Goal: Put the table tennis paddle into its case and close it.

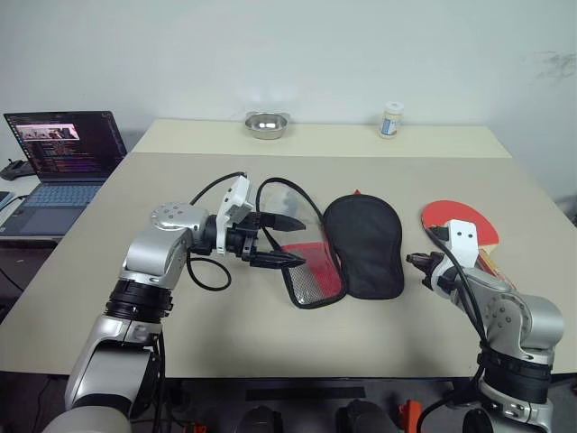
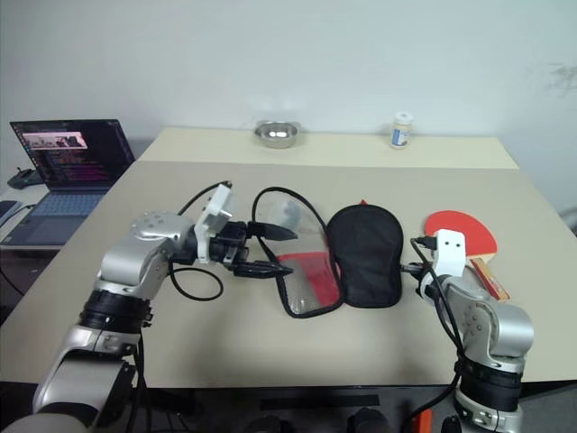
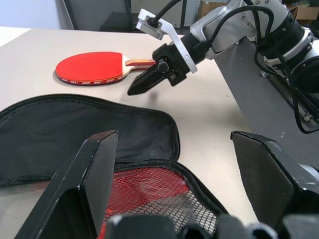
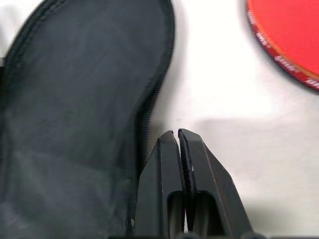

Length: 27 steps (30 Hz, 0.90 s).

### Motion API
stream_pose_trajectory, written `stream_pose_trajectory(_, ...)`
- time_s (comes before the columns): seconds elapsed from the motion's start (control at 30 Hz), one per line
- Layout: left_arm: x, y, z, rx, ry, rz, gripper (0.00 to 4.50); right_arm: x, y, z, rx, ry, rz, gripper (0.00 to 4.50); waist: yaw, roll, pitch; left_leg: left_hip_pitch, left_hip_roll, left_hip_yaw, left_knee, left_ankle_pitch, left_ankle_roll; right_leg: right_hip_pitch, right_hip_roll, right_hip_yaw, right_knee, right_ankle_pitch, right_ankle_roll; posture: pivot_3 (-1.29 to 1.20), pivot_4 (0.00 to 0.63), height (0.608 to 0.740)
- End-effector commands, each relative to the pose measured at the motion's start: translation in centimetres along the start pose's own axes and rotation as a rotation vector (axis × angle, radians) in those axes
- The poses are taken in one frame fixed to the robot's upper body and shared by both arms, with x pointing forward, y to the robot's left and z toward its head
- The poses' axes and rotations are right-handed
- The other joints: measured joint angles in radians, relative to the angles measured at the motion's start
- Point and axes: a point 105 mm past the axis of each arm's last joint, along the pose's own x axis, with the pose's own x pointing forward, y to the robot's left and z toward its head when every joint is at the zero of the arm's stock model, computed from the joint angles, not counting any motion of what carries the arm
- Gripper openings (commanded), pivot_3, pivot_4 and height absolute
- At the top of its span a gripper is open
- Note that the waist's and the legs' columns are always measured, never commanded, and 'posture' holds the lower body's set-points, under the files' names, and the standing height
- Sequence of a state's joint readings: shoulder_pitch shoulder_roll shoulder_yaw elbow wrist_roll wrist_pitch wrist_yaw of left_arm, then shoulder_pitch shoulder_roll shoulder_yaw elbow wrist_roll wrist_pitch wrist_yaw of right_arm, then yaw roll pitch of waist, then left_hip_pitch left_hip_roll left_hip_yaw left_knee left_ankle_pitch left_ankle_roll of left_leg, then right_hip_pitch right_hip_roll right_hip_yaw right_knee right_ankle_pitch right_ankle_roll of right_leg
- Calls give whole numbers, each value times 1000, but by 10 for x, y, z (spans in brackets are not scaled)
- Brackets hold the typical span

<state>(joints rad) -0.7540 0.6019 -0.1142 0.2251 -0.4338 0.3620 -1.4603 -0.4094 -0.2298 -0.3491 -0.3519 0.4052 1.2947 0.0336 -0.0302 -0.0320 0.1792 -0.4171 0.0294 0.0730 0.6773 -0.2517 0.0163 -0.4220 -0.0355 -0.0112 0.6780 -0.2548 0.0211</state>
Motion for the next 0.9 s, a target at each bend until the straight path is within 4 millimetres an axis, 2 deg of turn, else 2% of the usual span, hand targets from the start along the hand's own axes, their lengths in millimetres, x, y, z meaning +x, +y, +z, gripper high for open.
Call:
stream_pose_trajectory(0.03,1,2,14,65,-17,-4,3941,-9,4,19,-68,-86,43,38,0,0,0,0,0,0,0,0,0,0,0,0,0,0,0,0,150,740)
stream_pose_trajectory(0.13,5,0,16,66,-32,-8,3941,-23,-3,33,-148,-133,77,596,1,0,0,0,0,0,0,0,0,0,0,0,0,0,1,0,150,740)
stream_pose_trajectory(0.27,5,0,18,63,-37,-5,3941,-39,-24,42,-276,-129,83,1984,1,0,0,-1,-1,0,0,0,0,1,0,0,-2,-1,2,0,150,740)
stream_pose_trajectory(0.3,7,1,19,59,-44,-5,3941,-43,-32,42,-300,-111,84,2305,2,0,0,-1,-1,0,0,0,0,1,0,0,-2,-1,2,0,150,740)
stream_pose_trajectory(0.33,8,1,20,57,-49,-6,3941,-47,-41,43,-319,-98,74,2374,2,0,0,-1,-1,0,0,0,0,1,0,-1,-3,-1,2,0,150,740)
stream_pose_trajectory(0.37,11,1,21,57,-52,-9,3941,-49,-53,45,-336,-87,49,2817,2,0,0,-1,-1,0,-1,0,0,1,0,-1,-3,-1,2,0,150,740)
stream_pose_trajectory(0.43,18,3,22,56,-54,-18,3941,-51,-78,49,-332,-76,-4,3263,4,0,0,-1,-1,0,-1,0,0,1,0,-1,-3,-1,2,0,150,740)
stream_pose_trajectory(0.53,30,6,22,60,-41,-33,3941,-48,-109,47,-306,-32,-54,4307,5,0,0,0,-1,0,0,0,0,2,0,0,-4,-1,3,0,150,740)
stream_pose_trajectory(0.67,39,12,25,66,-33,-25,3941,-38,-135,45,-248,-20,-129,4307,1,0,0,0,-1,1,0,0,0,2,2,1,-4,-1,3,0,150,740)
stream_pose_trajectory(0.9,44,17,28,69,-39,21,3941,-11,-139,35,-207,-7,-83,4307,-2,0,1,0,0,1,0,0,0,1,3,2,-3,-1,3,0,150,740)
